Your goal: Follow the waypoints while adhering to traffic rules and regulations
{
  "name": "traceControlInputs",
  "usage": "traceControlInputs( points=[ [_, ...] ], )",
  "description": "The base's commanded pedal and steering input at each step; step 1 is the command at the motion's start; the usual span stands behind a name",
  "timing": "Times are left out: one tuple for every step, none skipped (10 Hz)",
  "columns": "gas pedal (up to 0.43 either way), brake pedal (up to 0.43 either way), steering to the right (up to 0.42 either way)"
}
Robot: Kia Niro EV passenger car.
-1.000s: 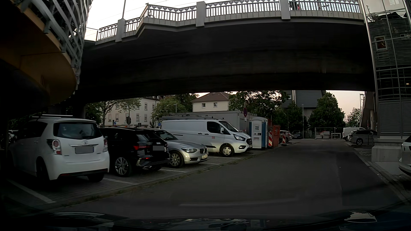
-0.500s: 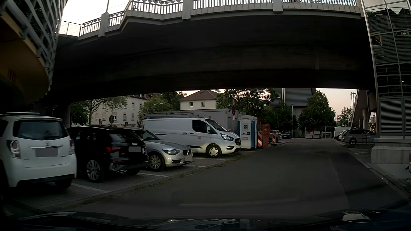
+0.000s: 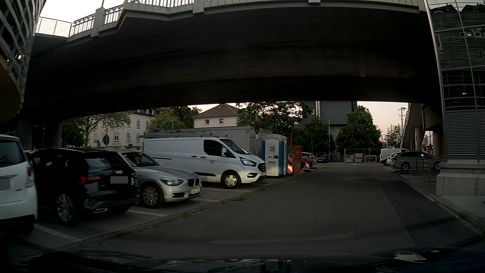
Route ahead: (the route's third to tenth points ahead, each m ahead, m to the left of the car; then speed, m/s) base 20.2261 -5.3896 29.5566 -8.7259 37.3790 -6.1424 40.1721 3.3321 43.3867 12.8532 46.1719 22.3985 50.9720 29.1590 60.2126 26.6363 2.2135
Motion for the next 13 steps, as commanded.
traceControlInputs(
  points=[
    [0.02, 0.0, 0.245],
    [0.02, 0.0, 0.246],
    [0.02, 0.0, 0.247],
    [0.02, 0.0, 0.249],
    [0.02, 0.0, 0.252],
    [0.02, 0.0, 0.253],
    [0.02, 0.0, 0.253],
    [0.02, 0.0, 0.252],
    [0.02, 0.0, 0.252],
    [0.02, 0.0, 0.252],
    [0.02, 0.0, 0.251],
    [0.02, 0.0, 0.249],
    [0.02, 0.0, 0.244]
  ],
)
